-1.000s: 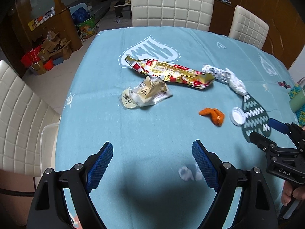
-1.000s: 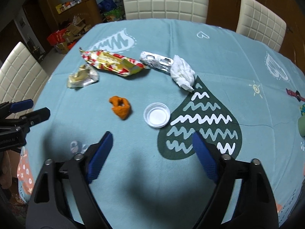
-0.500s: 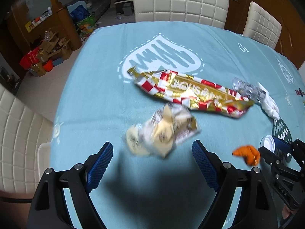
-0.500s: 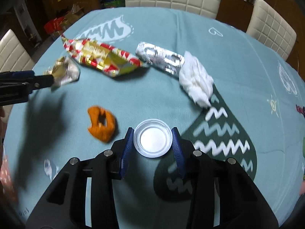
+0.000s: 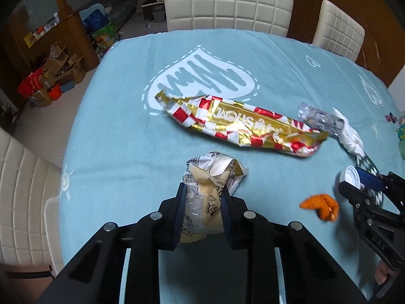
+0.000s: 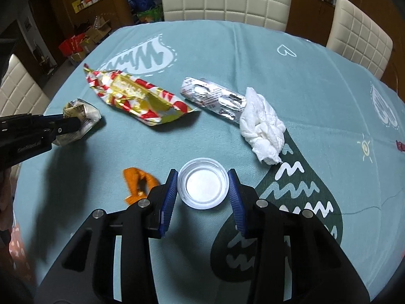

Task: Collect trash
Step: 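Carry the lid and gold wrapper over the clear bin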

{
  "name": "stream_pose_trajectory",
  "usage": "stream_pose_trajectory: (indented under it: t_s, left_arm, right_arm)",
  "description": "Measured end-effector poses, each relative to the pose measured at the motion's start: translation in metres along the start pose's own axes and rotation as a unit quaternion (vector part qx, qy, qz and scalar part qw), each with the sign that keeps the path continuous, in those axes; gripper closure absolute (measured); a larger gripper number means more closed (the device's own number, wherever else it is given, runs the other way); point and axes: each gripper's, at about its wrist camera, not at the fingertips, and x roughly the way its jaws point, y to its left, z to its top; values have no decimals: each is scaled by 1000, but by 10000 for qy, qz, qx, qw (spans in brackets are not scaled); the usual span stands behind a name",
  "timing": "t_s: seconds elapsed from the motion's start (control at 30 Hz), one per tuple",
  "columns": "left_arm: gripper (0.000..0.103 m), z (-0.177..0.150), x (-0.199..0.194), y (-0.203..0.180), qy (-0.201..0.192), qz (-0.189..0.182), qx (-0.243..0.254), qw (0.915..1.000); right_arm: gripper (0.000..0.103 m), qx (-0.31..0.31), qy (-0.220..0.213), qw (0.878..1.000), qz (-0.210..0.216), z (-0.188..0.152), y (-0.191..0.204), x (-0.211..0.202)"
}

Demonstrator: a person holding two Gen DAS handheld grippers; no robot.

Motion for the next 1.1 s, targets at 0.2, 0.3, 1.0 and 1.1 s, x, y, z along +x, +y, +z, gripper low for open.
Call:
stream_pose_trajectory:
  t_s: [0.2, 0.3, 1.0, 1.1]
  left_arm:
    - [78, -27, -31, 7, -78, 52, -72, 9999]
    - [78, -46, -50, 10, -127, 111, -117, 9998]
    - [78, -141, -122, 71, -279, 564, -1052, 9925]
    - [78, -149, -127, 86, -286, 655, -1229, 9898]
  right_arm:
    - [61, -287, -106, 9994, 161, -7, 23, -26]
    - [61, -476, -124, 9983, 298, -13, 39, -38]
    - [61, -1813, -113, 9758, 1217, -42, 167, -76]
    - [61, -2036, -107, 9699, 1328, -42, 188, -77]
